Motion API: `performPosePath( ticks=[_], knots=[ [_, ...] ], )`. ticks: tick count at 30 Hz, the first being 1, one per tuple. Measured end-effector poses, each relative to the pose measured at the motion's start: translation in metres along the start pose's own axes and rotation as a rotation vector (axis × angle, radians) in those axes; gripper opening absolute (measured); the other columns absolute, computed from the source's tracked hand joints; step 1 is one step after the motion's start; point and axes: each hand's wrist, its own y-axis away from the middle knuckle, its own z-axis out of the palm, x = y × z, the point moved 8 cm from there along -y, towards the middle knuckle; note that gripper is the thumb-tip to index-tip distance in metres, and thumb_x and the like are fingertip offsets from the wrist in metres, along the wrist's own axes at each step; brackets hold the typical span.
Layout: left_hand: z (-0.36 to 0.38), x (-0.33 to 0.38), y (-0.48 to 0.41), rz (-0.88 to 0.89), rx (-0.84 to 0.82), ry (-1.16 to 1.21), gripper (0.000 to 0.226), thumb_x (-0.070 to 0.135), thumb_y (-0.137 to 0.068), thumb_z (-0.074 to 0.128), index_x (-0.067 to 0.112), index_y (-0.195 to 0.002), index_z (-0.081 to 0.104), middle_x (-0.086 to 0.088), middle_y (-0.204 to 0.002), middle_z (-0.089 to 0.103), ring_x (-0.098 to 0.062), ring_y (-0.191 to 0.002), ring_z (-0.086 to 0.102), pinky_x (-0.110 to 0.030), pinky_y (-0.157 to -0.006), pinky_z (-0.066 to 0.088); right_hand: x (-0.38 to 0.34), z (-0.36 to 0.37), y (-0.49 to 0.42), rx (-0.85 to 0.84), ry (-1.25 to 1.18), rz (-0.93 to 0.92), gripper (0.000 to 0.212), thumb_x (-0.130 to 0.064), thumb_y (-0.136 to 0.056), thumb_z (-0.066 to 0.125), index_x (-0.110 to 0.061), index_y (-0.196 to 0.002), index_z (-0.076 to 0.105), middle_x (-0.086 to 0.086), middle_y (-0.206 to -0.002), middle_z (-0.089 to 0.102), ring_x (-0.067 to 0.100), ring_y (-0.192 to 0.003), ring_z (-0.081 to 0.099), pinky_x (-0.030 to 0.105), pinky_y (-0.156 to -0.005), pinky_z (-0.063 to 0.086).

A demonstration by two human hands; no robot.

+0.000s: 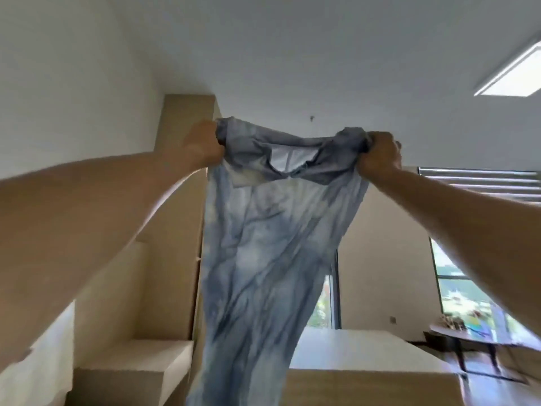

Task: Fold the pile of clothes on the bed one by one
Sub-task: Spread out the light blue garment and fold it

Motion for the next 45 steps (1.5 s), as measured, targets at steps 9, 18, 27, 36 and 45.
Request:
performPosePath(
  ticks=[9, 18, 27, 36, 45],
  knots=[
    [-0.005, 0.000, 0.075, -0.209, -0.221, 0.340, 0.053, 0.009, -0.058, 0.057, 0.009, -0.109, 0.068, -0.008, -0.085, 0.062, -0.025, -0.080, 0.060, -0.030, -0.065, 0.049, 0.051, 0.023, 0.059, -0.164, -0.241, 0.254, 0.020, 0.003, -0.085, 0.045, -0.010, -0.078, 0.057, 0.005, -0.074, 0.050, 0.019, -0.062, 0.043, 0.025, -0.052, 0.036],
    [0.043, -0.046, 0.191, -0.359, -0.459, 0.724, 0.058, 0.004, -0.075, 0.069, 0.008, -0.133, 0.061, -0.017, -0.127, 0.067, -0.034, -0.117, 0.064, -0.047, -0.101, 0.053, 0.071, 0.042, 0.164, -0.774, -0.710, 0.290, 0.037, -0.019, -0.088, 0.068, 0.003, -0.118, 0.064, 0.021, -0.108, 0.068, 0.033, -0.094, 0.068, 0.033, -0.074, 0.060],
    [0.085, -0.039, 0.312, -0.567, -0.828, 1.166, 0.025, 0.002, -0.087, 0.066, 0.008, -0.110, 0.075, -0.015, -0.108, 0.071, -0.024, -0.094, 0.072, -0.032, -0.076, 0.061, 0.087, 0.037, 0.272, -1.318, -0.879, 0.554, 0.039, -0.017, -0.063, 0.087, -0.012, -0.101, 0.077, 0.013, -0.098, 0.073, 0.025, -0.084, 0.073, 0.034, -0.069, 0.062],
    [0.125, -0.048, 0.327, -0.941, -0.513, 0.509, 0.034, -0.007, -0.084, 0.068, 0.004, -0.113, 0.054, -0.014, -0.110, 0.065, -0.024, -0.095, 0.068, -0.034, -0.075, 0.061, 0.115, 0.082, 0.292, -0.680, -0.370, 0.791, 0.039, 0.006, -0.068, 0.076, 0.000, -0.105, 0.064, 0.014, -0.089, 0.063, 0.024, -0.075, 0.065, 0.032, -0.059, 0.059],
    [0.093, 0.036, 0.296, -0.218, -0.531, 0.847, 0.067, 0.007, -0.065, 0.081, 0.018, -0.127, 0.056, -0.015, -0.120, 0.063, -0.029, -0.113, 0.064, -0.048, -0.085, 0.059, -0.026, 0.089, 0.297, -1.036, -0.695, 0.331, 0.036, -0.001, -0.088, 0.059, -0.016, -0.118, 0.073, 0.020, -0.103, 0.069, 0.020, -0.093, 0.062, 0.033, -0.087, 0.054]
  ],
)
